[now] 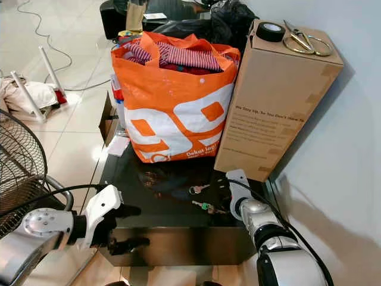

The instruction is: Hang keys on a hook

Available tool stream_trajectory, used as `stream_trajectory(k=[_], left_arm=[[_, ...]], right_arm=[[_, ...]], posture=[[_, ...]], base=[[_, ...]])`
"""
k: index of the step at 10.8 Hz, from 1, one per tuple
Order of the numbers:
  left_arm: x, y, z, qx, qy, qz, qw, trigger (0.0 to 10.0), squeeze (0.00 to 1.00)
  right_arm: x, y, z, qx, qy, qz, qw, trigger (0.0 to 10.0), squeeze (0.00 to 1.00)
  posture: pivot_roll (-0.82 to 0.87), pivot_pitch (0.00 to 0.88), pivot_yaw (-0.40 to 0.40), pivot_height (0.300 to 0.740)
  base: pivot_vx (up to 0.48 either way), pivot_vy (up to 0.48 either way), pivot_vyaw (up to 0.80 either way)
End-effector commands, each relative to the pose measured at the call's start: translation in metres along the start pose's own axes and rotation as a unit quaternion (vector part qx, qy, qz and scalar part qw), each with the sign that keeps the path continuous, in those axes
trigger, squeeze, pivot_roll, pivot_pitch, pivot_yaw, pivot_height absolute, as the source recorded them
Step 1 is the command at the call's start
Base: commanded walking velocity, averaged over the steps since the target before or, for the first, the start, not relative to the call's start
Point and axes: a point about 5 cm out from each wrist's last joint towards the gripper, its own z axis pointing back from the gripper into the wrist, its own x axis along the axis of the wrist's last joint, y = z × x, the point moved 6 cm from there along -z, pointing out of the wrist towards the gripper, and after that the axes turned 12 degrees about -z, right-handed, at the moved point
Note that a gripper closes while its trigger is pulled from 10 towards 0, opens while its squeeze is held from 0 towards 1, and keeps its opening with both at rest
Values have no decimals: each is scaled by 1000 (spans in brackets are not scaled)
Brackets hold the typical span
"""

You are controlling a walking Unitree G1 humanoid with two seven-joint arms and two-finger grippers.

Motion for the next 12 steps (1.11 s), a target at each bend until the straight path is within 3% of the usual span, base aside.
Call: stream_trajectory(k=[1,6,12], left_arm=[[3,-1,3,1,-2,-2,1000,10000,169],[2,-8,10,-1,2,11,1000,10000,169],[1,-15,20,-10,12,22,1000,10000,173]], right_arm=[[-4,-2,1,-1,8,7,1000,10000,0],[-15,-9,1,-22,19,21,999,10000,0],[-23,1,-1,-19,14,-1,1000,10000,0]], posture=[[60,0,-76,740],[68,52,-71,740],[87,120,-48,740]], base=[[0,0,0],[0,0,0],[0,0,0]])
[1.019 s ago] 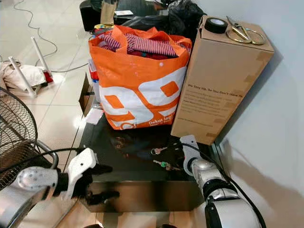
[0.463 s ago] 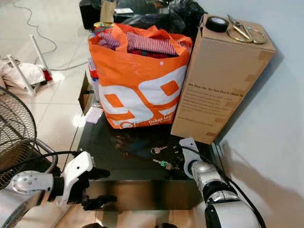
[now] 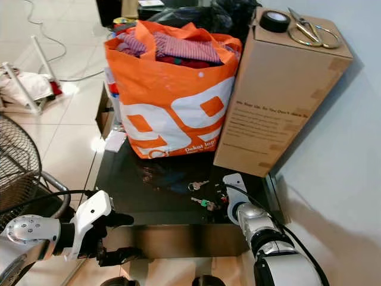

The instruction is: Hang keys on a hook

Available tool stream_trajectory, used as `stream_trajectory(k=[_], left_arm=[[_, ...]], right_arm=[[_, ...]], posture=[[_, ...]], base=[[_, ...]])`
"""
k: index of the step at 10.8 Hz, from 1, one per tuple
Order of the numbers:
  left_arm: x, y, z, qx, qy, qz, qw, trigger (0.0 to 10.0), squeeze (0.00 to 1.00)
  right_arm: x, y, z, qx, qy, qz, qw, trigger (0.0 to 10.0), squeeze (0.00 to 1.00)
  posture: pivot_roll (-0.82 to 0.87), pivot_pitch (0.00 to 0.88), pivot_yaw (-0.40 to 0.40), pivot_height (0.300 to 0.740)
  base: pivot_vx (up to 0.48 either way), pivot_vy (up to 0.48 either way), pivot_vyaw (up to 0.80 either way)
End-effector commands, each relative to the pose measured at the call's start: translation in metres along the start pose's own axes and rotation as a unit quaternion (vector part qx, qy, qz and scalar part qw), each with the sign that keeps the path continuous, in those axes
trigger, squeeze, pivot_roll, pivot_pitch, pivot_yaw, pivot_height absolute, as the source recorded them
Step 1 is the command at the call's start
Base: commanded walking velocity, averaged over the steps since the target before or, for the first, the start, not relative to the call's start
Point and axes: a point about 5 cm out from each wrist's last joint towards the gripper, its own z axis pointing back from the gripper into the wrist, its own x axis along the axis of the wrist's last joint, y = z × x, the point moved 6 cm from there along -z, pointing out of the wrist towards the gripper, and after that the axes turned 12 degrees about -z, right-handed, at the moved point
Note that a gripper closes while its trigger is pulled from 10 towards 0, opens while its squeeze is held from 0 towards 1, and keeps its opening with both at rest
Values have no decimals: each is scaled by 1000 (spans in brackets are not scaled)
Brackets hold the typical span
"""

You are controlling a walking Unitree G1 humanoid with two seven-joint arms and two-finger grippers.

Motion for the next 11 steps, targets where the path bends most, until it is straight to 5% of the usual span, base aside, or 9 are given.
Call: stream_trajectory(k=[1,5,7,11], left_arm=[[0,-2,3,0,1,0,1000,10000,173],[2,-1,-1,0,-1,-1,1000,10000,173],[2,-1,-2,2,-2,0,1000,10000,169],[3,1,-2,4,-3,-1,1000,10000,165]], right_arm=[[-13,-3,1,-7,15,-10,1000,10000,0],[-12,-9,2,-17,13,-14,1000,9843,0],[-10,-8,2,-18,11,-14,1000,4980,0],[-8,-5,1,-16,9,-12,1000,4000,0]], posture=[[85,120,-42,740],[82,108,-41,740],[83,103,-44,740],[84,93,-43,740]], base=[[0,0,0],[0,0,0],[0,0,0],[0,0,0]])
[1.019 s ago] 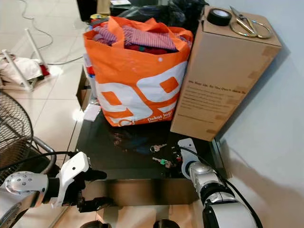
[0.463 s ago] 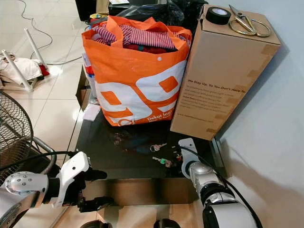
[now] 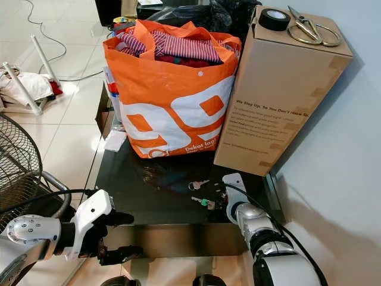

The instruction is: Hang keys on a hook

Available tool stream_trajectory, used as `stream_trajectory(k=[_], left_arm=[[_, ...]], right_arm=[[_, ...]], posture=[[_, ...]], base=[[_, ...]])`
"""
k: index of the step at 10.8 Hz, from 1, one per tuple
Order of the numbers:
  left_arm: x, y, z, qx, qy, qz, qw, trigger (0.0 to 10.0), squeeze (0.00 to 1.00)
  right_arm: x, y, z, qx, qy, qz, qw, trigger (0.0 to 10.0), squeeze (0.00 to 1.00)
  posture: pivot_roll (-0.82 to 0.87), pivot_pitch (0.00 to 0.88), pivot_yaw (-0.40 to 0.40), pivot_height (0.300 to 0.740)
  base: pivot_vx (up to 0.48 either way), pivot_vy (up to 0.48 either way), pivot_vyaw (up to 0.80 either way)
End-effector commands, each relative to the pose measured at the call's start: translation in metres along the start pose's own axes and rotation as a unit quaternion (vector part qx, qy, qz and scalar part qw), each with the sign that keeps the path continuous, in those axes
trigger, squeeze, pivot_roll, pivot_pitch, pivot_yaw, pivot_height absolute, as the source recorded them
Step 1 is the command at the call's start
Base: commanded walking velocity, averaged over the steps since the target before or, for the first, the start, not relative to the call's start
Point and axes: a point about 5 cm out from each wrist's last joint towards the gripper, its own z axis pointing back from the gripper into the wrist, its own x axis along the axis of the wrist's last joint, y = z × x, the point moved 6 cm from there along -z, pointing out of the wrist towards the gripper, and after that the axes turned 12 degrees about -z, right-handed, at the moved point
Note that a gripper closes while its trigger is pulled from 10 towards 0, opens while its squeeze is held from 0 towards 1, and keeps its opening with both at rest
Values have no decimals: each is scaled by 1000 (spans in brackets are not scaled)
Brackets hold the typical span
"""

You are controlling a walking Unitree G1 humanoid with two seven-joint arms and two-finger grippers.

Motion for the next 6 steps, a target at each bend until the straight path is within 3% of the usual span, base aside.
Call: stream_trajectory(k=[1,2,4,5,6], left_arm=[[3,0,-2,-2,-3,-4,1000,10000,165],[3,1,-3,-2,-3,-6,1000,10000,165],[4,5,-4,1,-5,-9,1000,10000,161],[6,8,-6,4,-7,-12,1000,10000,161],[7,12,-8,7,-11,-16,1000,10000,161]], right_arm=[[-9,-8,1,-16,15,-4,1000,3725,0],[-8,-8,1,-16,14,-4,1000,2118,0],[-8,-16,2,-40,18,24,999,0,0],[-8,-20,3,-49,19,39,998,0,0],[-5,-19,3,-44,12,13,999,0,0]], posture=[[84,91,-42,740],[84,84,-40,740],[73,66,-37,740],[69,54,-37,740],[63,33,-37,740]], base=[[0,0,0],[0,0,0],[0,0,0],[0,0,0],[0,0,0]])
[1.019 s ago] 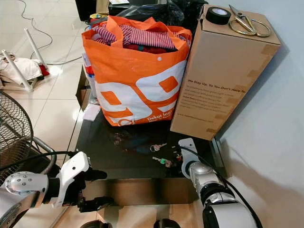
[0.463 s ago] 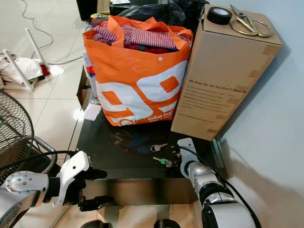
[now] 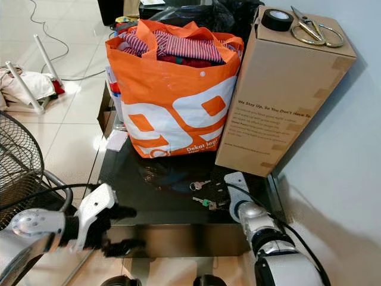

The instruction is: Hang keys on a hook

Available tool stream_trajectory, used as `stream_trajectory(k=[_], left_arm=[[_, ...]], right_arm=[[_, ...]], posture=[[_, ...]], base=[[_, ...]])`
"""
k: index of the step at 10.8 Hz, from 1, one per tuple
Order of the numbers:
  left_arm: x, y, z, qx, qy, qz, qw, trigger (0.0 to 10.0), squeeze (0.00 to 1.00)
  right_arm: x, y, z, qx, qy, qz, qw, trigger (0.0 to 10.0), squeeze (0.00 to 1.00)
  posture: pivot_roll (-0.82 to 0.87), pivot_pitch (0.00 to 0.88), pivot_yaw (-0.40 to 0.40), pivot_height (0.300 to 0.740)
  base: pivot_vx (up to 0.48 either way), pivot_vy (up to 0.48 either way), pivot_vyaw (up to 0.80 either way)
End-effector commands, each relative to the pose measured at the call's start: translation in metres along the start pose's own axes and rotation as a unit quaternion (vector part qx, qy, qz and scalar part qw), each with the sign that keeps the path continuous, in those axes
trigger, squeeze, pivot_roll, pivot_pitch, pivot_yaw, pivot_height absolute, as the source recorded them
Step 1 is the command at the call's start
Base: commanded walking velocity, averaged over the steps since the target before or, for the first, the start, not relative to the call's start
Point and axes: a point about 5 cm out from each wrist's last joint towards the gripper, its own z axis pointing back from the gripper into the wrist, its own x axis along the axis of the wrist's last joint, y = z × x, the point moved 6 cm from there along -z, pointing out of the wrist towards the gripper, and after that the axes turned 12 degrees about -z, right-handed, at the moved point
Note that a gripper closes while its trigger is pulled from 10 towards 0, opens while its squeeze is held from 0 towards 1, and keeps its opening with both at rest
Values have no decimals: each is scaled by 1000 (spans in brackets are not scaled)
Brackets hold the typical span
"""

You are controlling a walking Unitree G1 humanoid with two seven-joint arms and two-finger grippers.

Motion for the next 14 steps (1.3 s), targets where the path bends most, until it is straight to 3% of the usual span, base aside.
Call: stream_trajectory(k=[1,5,7,8,9,10,11,13,14], left_arm=[[1,3,-3,4,1,-10,1000,10000,157],[9,16,-11,33,-23,-17,999,10000,157],[17,31,-10,88,-51,-12,995,10000,153],[20,38,-11,113,-57,-18,992,10000,153],[25,50,-10,154,-66,-28,986,10000,145],[39,68,-5,222,-85,-43,970,10000,157],[44,73,-3,243,-93,-49,964,10000,153],[63,88,8,319,-127,-61,937,10000,157],[76,97,17,358,-143,-62,921,10000,157]], right_arm=[[-6,-5,1,-8,9,-22,1000,0,0],[24,2,1,19,-47,-55,997,0,0],[62,8,6,56,-125,-103,985,0,0],[68,8,8,61,-138,-104,983,0,0],[74,8,11,67,-155,-108,980,0,0],[91,4,20,77,-197,-128,969,0,0],[97,2,24,80,-212,-134,965,0,0],[128,11,58,143,-287,-158,934,0,0],[142,11,79,158,-322,-195,913,0,0]], posture=[[60,16,-38,740],[44,0,-34,740],[47,0,-22,740],[46,0,-17,740],[42,0,-10,740],[36,0,-5,740],[30,0,-3,740],[30,0,-1,740],[30,0,-1,740]], base=[[0,0,0],[0,0,0],[0,0,0],[0,0,0],[0,0,0],[0,0,0],[0,0,0],[0,0,0],[0,0,0]])
